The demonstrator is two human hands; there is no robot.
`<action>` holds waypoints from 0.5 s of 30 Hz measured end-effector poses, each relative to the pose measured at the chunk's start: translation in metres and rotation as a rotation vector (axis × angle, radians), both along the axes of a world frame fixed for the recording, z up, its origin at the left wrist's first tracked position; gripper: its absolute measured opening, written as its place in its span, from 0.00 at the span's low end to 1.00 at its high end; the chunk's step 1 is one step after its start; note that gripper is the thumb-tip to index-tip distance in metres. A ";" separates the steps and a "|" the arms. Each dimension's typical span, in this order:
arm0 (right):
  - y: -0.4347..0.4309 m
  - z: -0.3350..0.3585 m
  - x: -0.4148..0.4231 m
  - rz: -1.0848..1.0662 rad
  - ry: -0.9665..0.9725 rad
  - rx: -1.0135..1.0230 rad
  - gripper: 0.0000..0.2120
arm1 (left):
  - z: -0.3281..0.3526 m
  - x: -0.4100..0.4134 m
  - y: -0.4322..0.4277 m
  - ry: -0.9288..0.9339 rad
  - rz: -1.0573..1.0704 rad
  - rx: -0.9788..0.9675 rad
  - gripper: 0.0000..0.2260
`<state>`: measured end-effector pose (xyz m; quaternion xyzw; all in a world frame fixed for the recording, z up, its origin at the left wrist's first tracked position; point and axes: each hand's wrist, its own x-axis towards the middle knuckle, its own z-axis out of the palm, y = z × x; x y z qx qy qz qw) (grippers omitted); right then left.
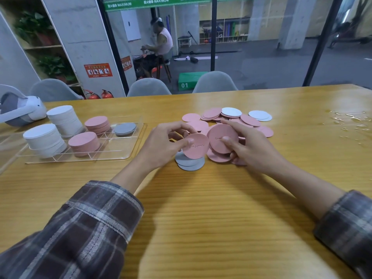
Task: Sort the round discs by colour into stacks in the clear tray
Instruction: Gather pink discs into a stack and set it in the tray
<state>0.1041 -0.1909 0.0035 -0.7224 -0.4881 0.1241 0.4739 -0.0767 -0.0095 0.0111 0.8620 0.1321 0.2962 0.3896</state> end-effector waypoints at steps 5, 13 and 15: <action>0.001 -0.002 -0.001 0.006 -0.032 -0.001 0.23 | -0.001 0.001 0.002 -0.028 -0.035 -0.018 0.07; 0.005 -0.009 -0.004 0.122 0.017 0.013 0.21 | -0.008 0.011 -0.013 -0.121 0.048 -0.095 0.07; 0.006 -0.010 -0.006 0.136 0.047 0.012 0.22 | -0.010 0.014 -0.019 -0.131 0.087 -0.086 0.08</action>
